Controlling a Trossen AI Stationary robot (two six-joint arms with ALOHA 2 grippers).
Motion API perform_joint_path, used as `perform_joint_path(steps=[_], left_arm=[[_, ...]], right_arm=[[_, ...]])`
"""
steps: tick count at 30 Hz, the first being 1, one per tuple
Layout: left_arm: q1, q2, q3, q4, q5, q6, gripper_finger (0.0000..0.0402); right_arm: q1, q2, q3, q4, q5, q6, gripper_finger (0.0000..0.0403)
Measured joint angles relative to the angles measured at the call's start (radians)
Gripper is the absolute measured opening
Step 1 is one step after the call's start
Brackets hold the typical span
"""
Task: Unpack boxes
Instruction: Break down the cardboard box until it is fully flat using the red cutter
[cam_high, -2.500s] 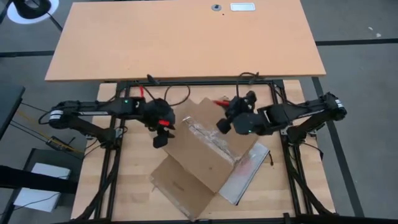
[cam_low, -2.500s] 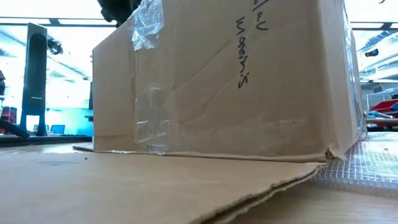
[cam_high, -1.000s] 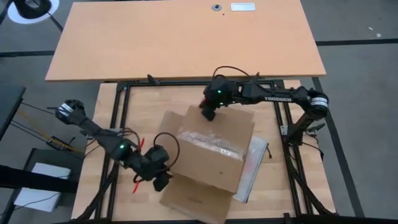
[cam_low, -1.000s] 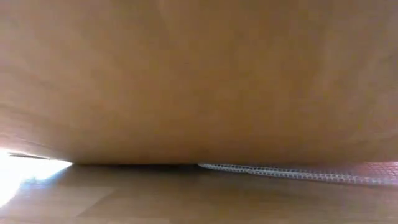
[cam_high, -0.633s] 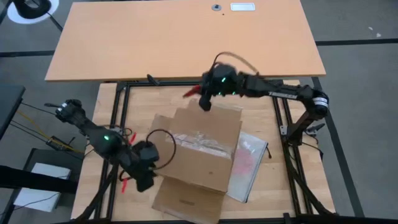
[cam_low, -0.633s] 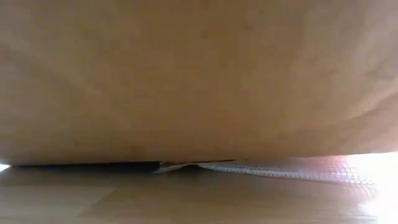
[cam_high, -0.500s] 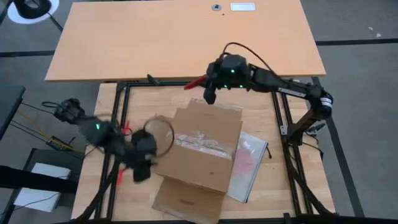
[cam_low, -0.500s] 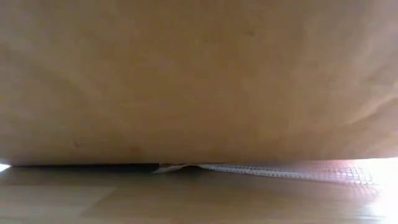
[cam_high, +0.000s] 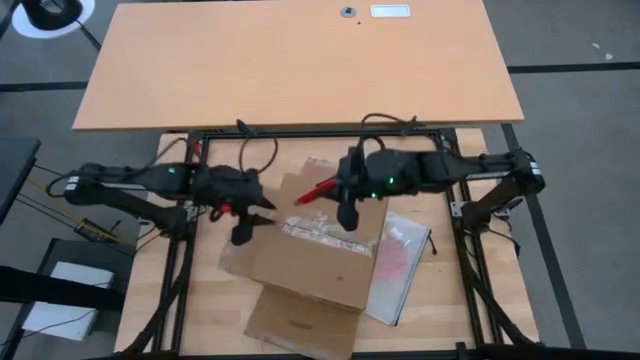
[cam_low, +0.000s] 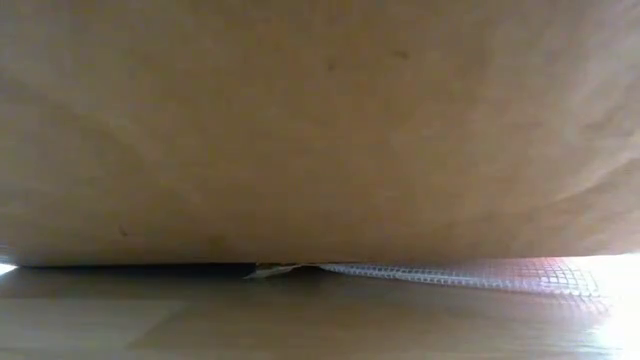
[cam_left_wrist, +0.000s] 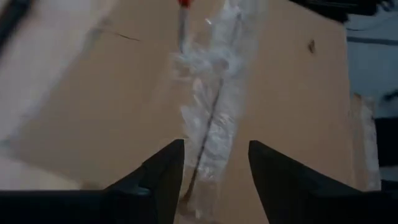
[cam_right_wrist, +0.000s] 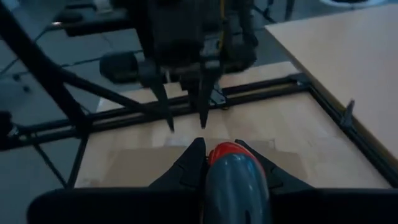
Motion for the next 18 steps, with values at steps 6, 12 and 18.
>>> perform_joint_path(steps=[6,12,18], left_arm=[[0.006,0.016,-0.200,0.255,0.038,0.134,0.0193],[0.008,0.025,-0.290,0.313,-0.014,0.161,0.0193],[0.008,0.023,-0.322,0.326,-0.017,0.159,0.0193]], right_arm=[[0.059,0.060,-0.038,0.089,0.071,0.082,0.0055],[0.066,0.118,-0.037,0.142,0.090,0.078,0.0055],[0.055,0.165,-0.037,0.146,0.106,0.046,0.0055]])
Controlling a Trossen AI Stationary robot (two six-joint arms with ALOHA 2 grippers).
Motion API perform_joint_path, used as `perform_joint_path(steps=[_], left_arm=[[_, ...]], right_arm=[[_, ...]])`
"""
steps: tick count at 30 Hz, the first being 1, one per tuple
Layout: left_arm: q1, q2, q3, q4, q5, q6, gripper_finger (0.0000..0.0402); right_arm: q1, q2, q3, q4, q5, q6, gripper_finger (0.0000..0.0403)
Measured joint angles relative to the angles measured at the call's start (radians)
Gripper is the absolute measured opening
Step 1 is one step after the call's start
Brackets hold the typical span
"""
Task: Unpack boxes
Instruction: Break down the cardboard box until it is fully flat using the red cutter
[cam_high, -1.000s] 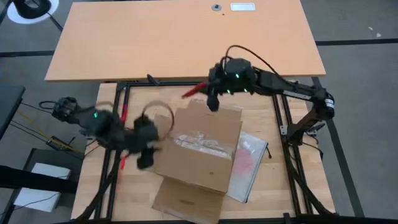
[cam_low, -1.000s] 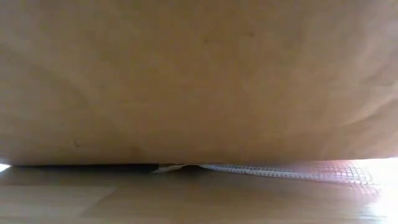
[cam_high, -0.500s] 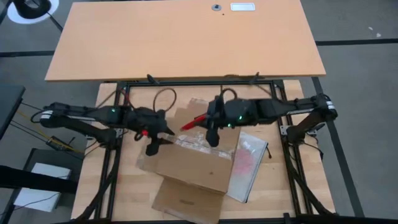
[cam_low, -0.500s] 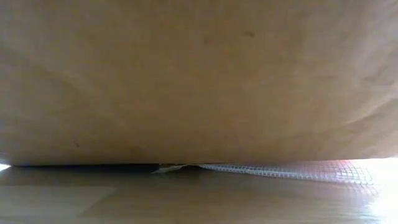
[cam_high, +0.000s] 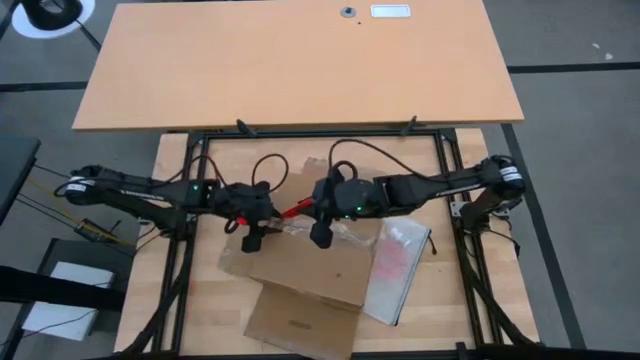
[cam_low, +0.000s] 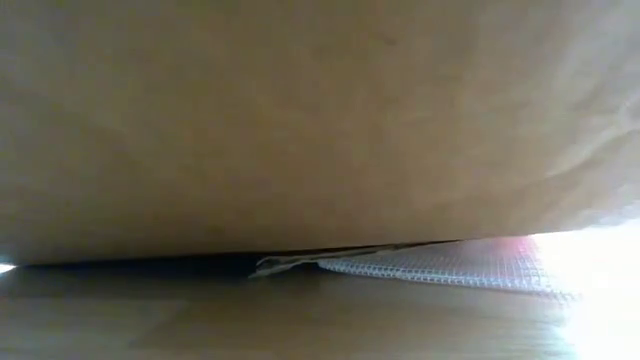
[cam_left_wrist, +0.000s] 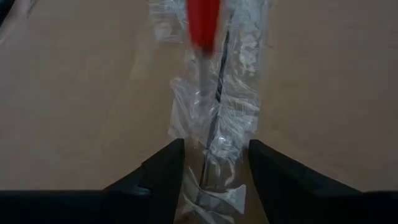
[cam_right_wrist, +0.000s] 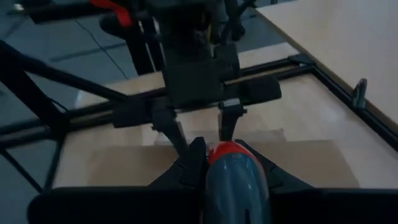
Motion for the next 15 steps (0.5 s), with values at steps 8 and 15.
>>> perform_joint_path(steps=[8,15], left_arm=[[0.000,0.000,-0.019,0.023,-0.007,-0.004,0.0193],[0.000,0.001,-0.020,0.033,-0.008,-0.005,0.0193]], right_arm=[[-0.009,0.036,0.000,0.010,-0.021,-0.012,0.0055],[-0.017,0.060,0.000,0.014,-0.043,0.004,0.0055]])
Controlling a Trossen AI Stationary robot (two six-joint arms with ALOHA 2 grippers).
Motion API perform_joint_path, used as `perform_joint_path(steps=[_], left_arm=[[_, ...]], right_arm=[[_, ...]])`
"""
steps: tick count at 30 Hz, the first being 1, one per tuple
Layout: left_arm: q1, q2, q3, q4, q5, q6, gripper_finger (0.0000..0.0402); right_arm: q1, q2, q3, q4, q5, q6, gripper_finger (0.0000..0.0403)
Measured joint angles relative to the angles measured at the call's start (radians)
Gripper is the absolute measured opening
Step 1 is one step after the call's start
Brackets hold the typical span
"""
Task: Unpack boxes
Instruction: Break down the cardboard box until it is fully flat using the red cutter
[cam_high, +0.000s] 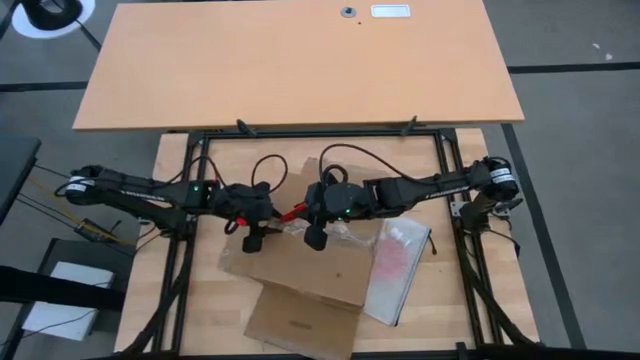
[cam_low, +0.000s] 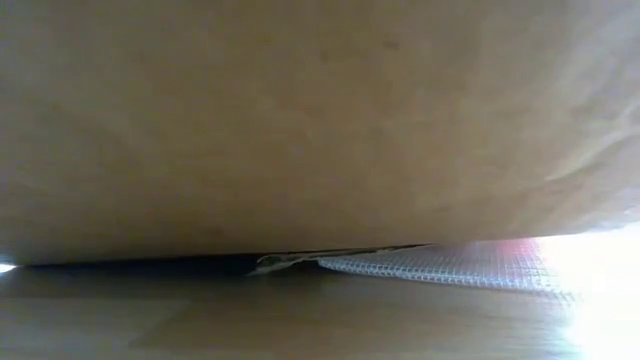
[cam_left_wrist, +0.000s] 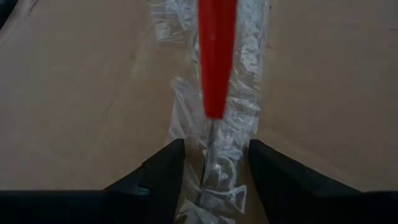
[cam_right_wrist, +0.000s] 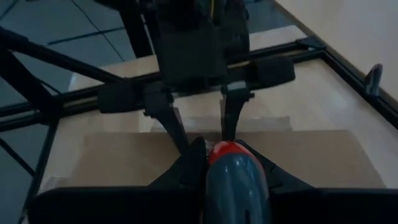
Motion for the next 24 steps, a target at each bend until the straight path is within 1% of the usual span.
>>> perform_joint_path(steps=[7,13,19,24], left_arm=[[0.000,0.001,-0.002,-0.001,-0.006,0.000,0.0193],[0.000,0.001,-0.002,0.003,-0.015,-0.006,0.0193],[0.000,0.003,-0.002,-0.003,-0.029,-0.006,0.0193],[0.000,0.003,0.002,-0.028,-0.064,-0.027,0.0193]], right_arm=[[-0.003,0.021,0.000,0.009,-0.020,0.023,0.0055],[-0.002,0.021,0.002,-0.012,-0.009,0.008,0.0055],[0.005,0.014,0.006,-0.091,-0.024,0.008,0.0055],[0.022,-0.015,0.003,-0.146,-0.011,0.010,0.0055]])
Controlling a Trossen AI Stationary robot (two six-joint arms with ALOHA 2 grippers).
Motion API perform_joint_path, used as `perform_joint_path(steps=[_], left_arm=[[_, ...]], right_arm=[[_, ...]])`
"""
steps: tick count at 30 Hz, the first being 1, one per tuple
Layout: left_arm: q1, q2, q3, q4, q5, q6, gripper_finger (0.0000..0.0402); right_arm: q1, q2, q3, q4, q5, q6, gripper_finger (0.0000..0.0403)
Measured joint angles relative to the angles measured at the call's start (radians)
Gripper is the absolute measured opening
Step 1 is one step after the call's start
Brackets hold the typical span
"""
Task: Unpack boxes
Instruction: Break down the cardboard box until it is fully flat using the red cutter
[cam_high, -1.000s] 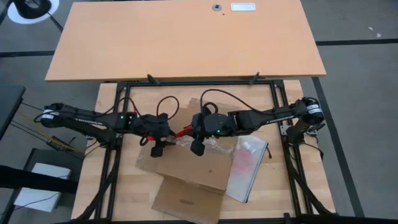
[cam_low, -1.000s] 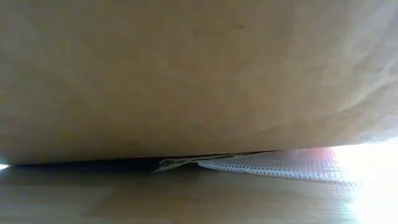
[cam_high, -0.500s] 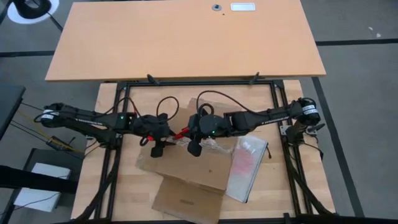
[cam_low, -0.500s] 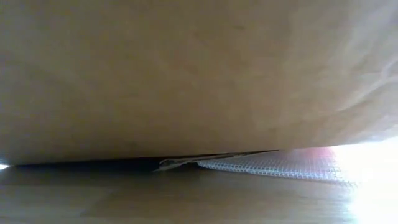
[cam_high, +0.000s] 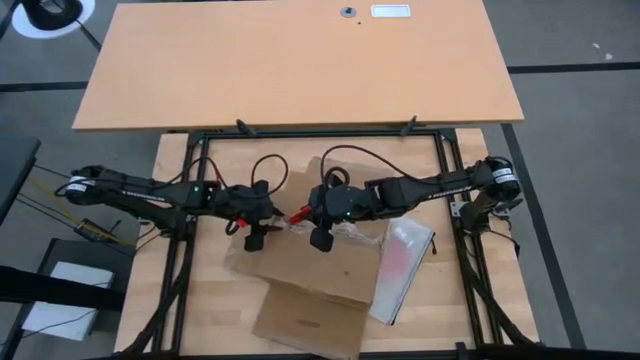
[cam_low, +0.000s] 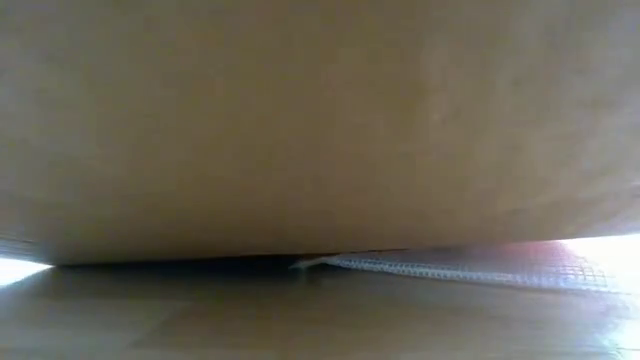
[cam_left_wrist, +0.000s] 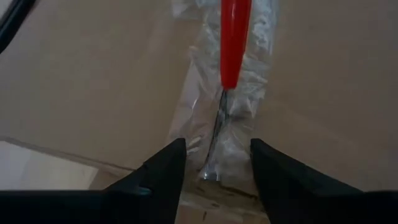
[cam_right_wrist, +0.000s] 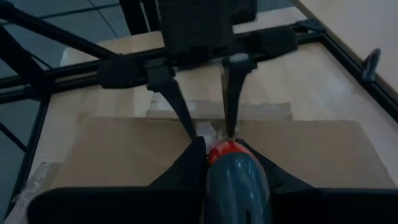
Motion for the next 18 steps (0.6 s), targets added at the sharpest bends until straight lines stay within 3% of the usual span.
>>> perform_joint_path(steps=[18], left_arm=[[0.006,0.071,-0.001,0.068,0.014,-0.003,0.0193]], right_arm=[[0.023,-0.083,-0.006,-0.146,0.019,0.020,0.0055]])
